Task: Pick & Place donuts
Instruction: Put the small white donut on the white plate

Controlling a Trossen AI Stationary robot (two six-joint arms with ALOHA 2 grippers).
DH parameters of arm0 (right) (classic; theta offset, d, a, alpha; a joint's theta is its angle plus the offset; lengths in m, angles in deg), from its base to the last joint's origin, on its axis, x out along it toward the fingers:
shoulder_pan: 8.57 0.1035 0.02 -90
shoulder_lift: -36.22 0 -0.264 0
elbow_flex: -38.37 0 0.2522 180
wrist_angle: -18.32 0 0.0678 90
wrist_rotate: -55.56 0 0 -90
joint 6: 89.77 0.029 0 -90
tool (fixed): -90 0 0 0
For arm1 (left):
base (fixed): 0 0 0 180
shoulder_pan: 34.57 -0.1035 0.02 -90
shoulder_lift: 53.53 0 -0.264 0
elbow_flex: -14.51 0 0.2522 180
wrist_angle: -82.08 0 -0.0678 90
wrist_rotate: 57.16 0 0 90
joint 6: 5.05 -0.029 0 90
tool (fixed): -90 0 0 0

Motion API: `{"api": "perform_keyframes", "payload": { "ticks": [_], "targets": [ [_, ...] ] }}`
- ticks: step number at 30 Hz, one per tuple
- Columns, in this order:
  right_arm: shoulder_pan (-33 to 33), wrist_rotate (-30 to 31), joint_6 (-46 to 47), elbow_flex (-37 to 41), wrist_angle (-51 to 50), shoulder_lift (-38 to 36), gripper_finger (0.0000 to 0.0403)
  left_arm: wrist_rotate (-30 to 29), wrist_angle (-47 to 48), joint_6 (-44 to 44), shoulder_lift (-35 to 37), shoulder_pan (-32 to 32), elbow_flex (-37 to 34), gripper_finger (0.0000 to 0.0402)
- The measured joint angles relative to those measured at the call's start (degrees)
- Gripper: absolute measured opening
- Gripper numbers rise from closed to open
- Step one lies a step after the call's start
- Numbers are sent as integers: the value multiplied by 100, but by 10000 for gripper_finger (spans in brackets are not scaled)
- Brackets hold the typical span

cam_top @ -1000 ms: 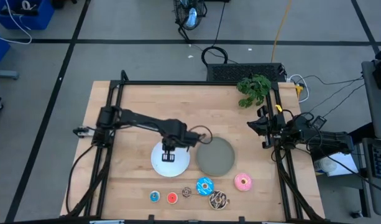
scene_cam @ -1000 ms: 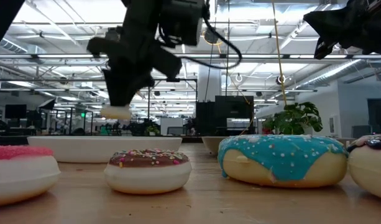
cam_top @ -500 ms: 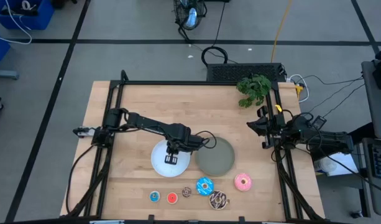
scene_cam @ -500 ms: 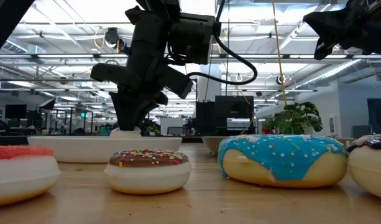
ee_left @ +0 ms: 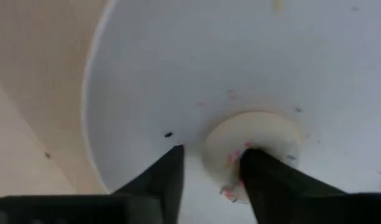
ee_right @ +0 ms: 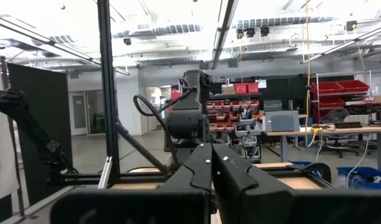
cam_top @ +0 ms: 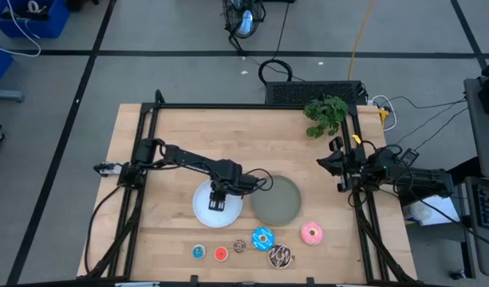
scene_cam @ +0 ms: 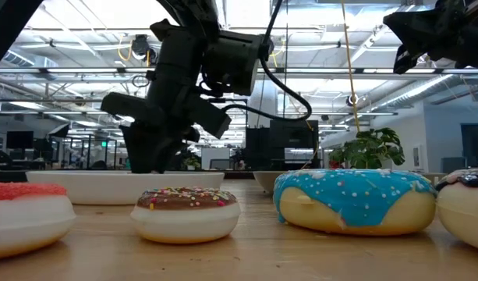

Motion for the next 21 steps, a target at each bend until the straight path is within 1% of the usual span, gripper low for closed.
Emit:
{"api": "perform_keyframes", "payload": {
  "ticks": [4,7,9,13,16,19,21],
  "targets": [
    [1,0,0,0,20,0,0,-353,106,104,29,-6,126,243],
    [-1,-1,-2,0,18,0,0,-368,335,-29,88,-1,295,284],
    [1,-2,-4,-2,18,2,0,-368,511,-40,177,3,375,303],
    [1,-2,-31,-2,22,4,0,-366,732,-30,262,16,543,322],
    [1,-29,-42,0,-12,17,0,-363,563,-18,303,38,574,323],
    [0,-151,-26,-1,-55,74,0,-531,456,-25,319,82,572,323],
    [-1,-155,-26,-2,4,91,0,-532,339,-66,317,111,572,324]
  ]
}}
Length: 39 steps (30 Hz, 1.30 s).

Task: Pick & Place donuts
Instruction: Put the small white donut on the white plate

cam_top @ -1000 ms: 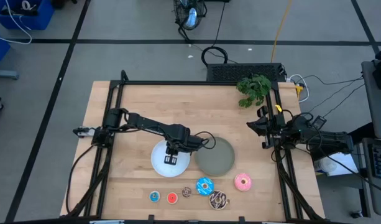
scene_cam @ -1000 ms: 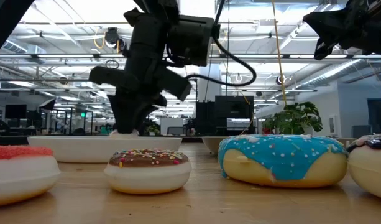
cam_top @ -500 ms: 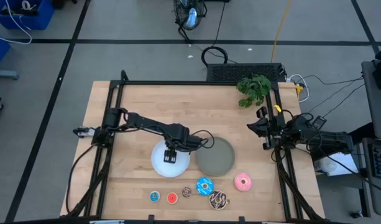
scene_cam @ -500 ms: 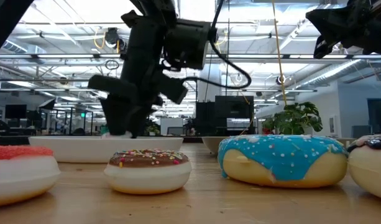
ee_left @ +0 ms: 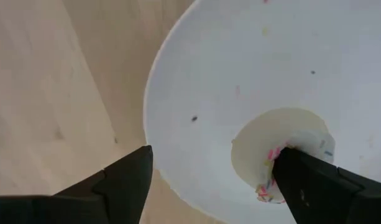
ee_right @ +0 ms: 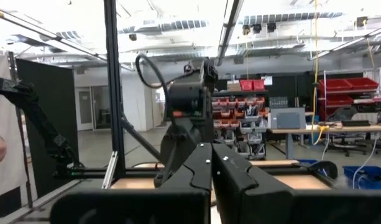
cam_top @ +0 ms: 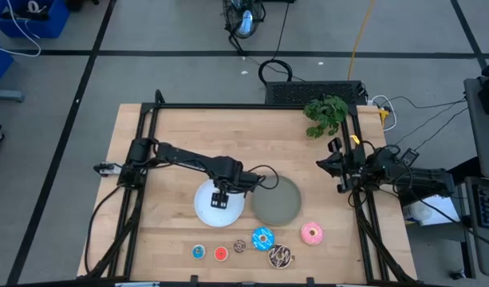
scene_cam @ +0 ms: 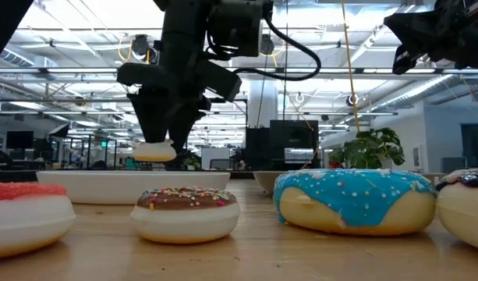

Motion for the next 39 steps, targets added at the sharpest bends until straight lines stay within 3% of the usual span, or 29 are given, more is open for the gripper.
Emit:
{"api": "perform_keyframes", "payload": {
  "ticks": [7,12,17,24,28,33,39],
  "targets": [
    [197,7,-279,0,165,454,0,15,89,89,-5,18,-9,301],
    [750,51,-718,-78,1080,1325,0,11,101,43,-5,4,-9,288],
    [1615,1037,-1178,-551,1148,2613,0,-25,114,137,69,-66,-37,289],
    [3032,3282,-2108,-1728,1388,4676,0,108,-253,1243,553,-373,-327,305],
    [3379,4313,-2453,-2368,1877,5943,0,204,-550,1735,845,-275,-771,305],
    [3346,4385,-2527,-3038,2811,7570,0,367,-957,2101,1235,-33,-1466,305],
    [3143,4544,-2597,-3794,3506,9156,0,44,-1184,2499,1670,167,-1820,305]
  ]
}}
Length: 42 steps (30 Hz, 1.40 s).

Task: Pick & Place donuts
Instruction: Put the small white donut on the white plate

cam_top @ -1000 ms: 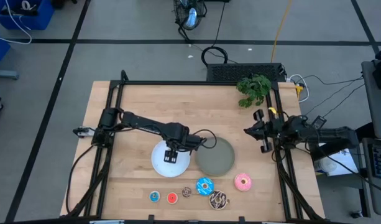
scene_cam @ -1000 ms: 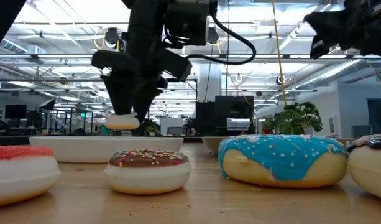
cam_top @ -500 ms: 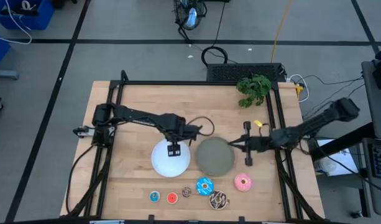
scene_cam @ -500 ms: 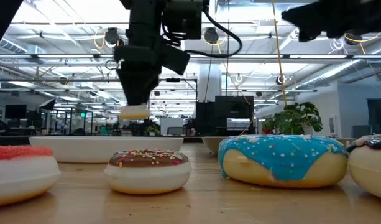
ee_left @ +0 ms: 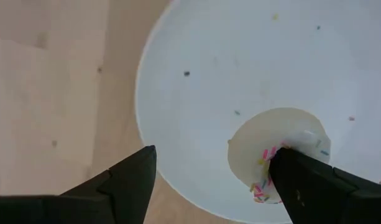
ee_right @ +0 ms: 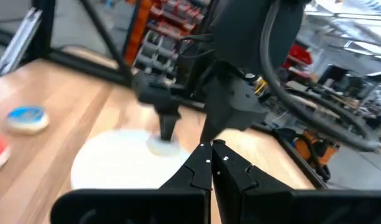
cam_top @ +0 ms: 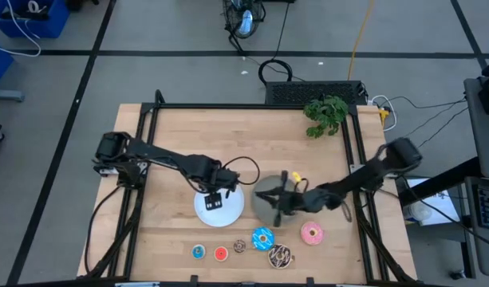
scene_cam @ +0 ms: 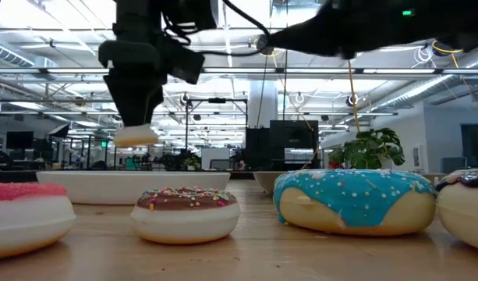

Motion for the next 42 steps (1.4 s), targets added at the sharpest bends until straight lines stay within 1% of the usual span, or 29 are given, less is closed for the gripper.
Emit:
{"api": "perform_keyframes", "payload": {
  "ticks": [3,9,11,14,16,19,22,25,28,39,42],
  "targets": [
    [-107,-34,65,-294,319,568,0,-117,-57,75,127,22,-5,305],
    [-444,-324,269,-975,370,1495,0,-286,-98,7,164,27,-7,305],
    [-531,-345,355,-1105,322,1723,0,-300,-182,-58,129,24,-7,305],
    [-701,-656,556,-1262,325,2013,0,-325,-277,-97,42,-17,-7,305],
    [-791,-675,612,-1321,326,2150,0,-370,-315,-158,-25,-71,-7,305],
    [-845,-669,608,-1340,308,2187,0,-387,-426,-228,-115,-131,-10,305],
    [-864,-955,621,-1345,378,2169,0,-383,-546,-267,-187,-194,-13,305],
    [-923,-1091,542,-1354,483,2167,0,-298,-656,-271,-319,-291,-1,305],
    [-1013,-1233,638,-1384,365,2167,0,-261,-701,-341,-487,-361,-7,305],
    [-1101,-1257,669,-1433,313,2358,0,-219,-843,-417,-420,-367,-3,305],
    [-1134,-1481,739,-1492,297,2362,0,-182,-970,-415,-417,-367,-3,305]
  ]
}}
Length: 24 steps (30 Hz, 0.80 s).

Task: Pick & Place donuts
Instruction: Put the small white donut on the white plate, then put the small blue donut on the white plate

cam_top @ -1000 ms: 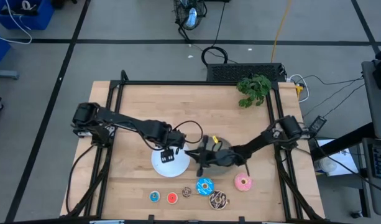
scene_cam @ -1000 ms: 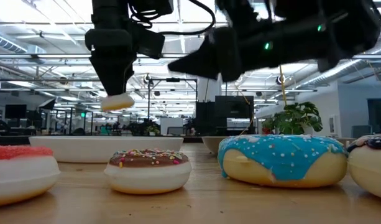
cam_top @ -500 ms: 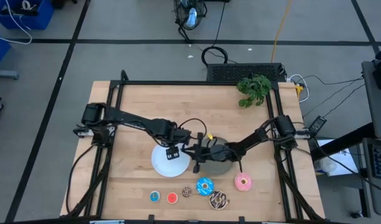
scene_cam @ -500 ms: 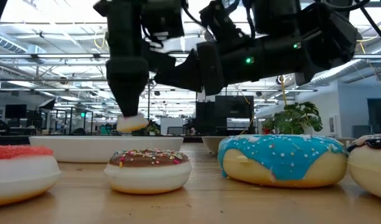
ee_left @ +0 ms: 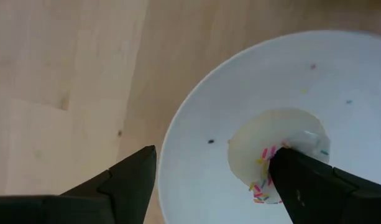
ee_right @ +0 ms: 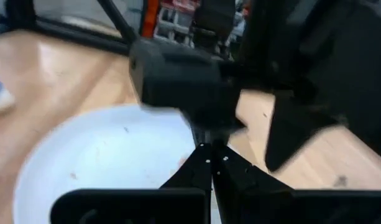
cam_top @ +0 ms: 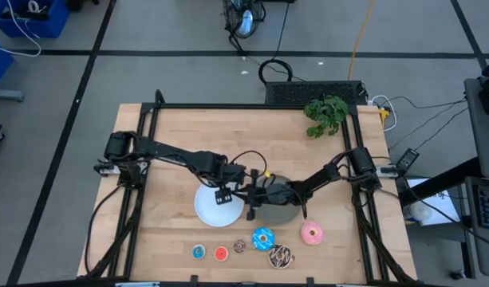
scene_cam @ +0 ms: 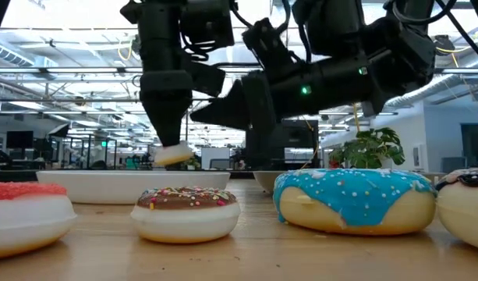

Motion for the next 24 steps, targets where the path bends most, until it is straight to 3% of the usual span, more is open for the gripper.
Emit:
{"api": "perform_keyframes", "payload": {
  "ticks": [12,24],
  "targets": [
    [-141,-67,109,-361,-49,582,0,184,-134,-4,-1,1,-5,305],
    [-126,-27,-71,-410,-399,455,0,180,-145,-124,0,0,-2,305]
  ]
}}
